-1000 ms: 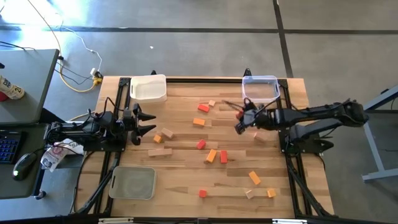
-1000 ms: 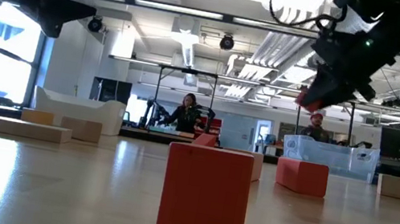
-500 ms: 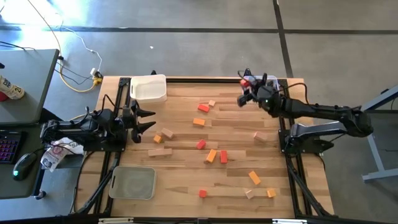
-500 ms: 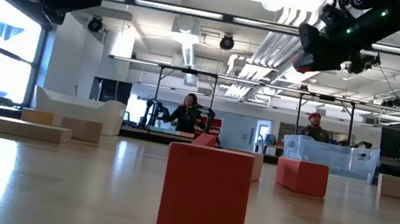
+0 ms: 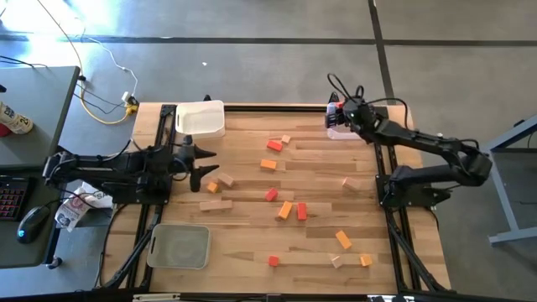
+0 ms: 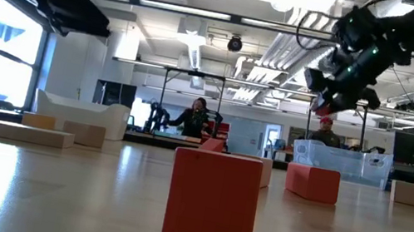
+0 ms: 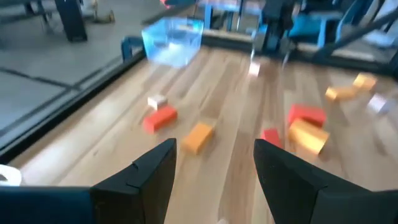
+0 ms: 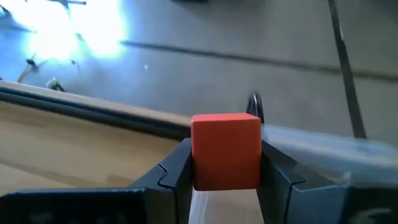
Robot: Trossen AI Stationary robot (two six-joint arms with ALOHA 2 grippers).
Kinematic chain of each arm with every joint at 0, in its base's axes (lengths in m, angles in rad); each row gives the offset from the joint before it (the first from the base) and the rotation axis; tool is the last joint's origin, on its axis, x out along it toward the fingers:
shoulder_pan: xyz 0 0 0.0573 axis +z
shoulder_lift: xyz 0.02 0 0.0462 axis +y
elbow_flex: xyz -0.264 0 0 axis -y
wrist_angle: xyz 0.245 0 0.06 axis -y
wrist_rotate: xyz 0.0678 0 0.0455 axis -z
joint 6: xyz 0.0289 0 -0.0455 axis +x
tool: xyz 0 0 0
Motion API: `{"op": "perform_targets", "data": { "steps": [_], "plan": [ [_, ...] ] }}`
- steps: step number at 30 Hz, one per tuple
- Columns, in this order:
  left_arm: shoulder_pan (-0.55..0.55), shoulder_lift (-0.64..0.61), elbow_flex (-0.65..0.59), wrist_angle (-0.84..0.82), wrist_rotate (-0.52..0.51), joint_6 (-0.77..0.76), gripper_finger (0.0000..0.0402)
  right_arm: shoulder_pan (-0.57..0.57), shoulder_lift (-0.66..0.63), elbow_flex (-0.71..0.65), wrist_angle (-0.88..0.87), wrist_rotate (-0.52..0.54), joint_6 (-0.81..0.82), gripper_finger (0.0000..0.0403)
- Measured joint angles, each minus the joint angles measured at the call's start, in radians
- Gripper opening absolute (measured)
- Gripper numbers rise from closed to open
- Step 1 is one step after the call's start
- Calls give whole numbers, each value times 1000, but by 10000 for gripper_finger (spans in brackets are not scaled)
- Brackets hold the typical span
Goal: Sort & place blocks by color
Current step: Put the orange block into the transparent bin
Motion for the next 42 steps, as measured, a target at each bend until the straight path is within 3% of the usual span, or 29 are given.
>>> {"op": "perform_targets", "data": {
  "steps": [8, 21, 30, 42],
  "plan": [
    [0, 145, 76, -8, 19, 58, 202, -112, 104, 0, -23, -177, 56, 112],
    [0, 323, 193, -56, 20, 139, 202, -239, 166, 0, -114, -257, 106, 112],
    [0, 437, 220, -58, 141, 176, 202, -251, 166, 0, -129, -271, 106, 113],
    [0, 576, 220, -97, 217, 222, 202, -267, 165, 0, -138, -297, 115, 162]
  ]
}}
